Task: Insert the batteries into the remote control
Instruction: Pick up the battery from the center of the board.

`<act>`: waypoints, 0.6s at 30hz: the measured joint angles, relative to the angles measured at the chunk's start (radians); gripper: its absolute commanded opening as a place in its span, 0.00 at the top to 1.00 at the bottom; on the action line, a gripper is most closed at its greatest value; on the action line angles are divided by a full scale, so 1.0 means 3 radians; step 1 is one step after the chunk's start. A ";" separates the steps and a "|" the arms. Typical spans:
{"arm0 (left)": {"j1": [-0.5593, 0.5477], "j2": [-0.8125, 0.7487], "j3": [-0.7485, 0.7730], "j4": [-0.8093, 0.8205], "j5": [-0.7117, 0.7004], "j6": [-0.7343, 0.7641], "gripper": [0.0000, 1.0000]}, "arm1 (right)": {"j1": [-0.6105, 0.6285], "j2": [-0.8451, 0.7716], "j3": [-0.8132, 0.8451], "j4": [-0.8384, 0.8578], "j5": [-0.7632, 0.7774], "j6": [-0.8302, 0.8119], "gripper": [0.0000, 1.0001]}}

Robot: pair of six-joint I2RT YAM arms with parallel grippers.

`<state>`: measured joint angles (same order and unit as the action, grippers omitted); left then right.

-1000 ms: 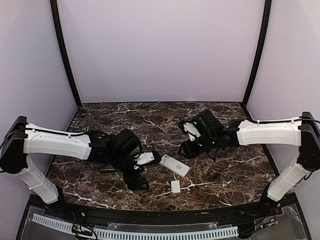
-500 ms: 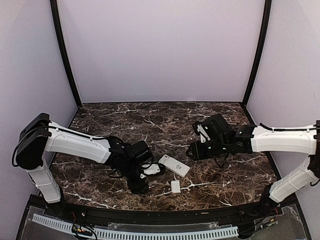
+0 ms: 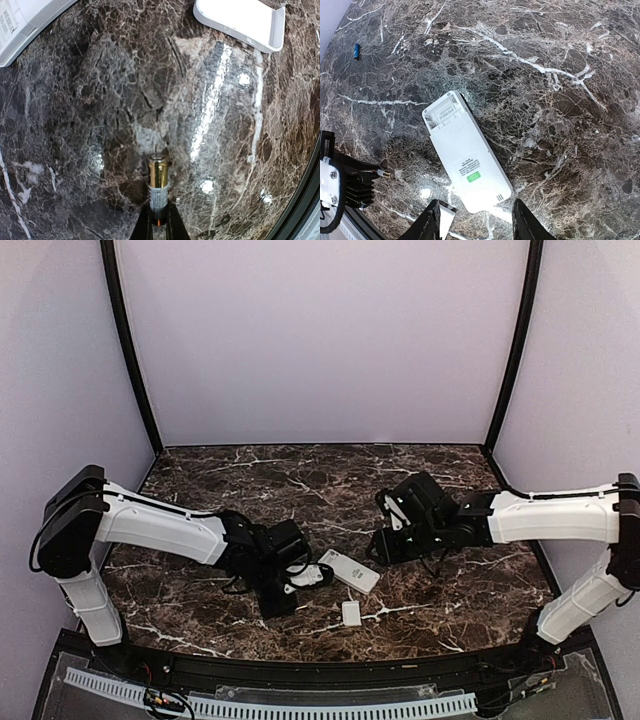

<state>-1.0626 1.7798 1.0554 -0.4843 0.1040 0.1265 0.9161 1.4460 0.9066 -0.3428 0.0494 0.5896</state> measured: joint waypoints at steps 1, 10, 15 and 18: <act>0.0000 0.0000 0.0000 -0.0001 -0.0001 0.0001 1.00 | 0.0000 0.0006 0.0015 -0.0010 0.0000 -0.0018 0.54; 0.0000 0.0000 0.0028 -0.0045 -0.0135 -0.0130 1.00 | -0.0085 0.0108 0.0175 -0.0032 -0.0074 -0.0164 0.53; 0.0034 0.0000 0.0318 -0.0351 -0.0364 -0.0337 1.00 | -0.0291 0.0235 0.0242 -0.0031 -0.0266 -0.0178 0.54; 0.0064 0.0008 0.0673 -0.0510 -0.0432 -0.0458 1.00 | -0.0425 0.0459 0.0381 -0.0028 -0.0449 -0.0220 0.57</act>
<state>-1.0435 1.7821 1.2572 -0.6373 -0.0257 -0.0109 0.7887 1.5837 1.0210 -0.3511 -0.0853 0.5236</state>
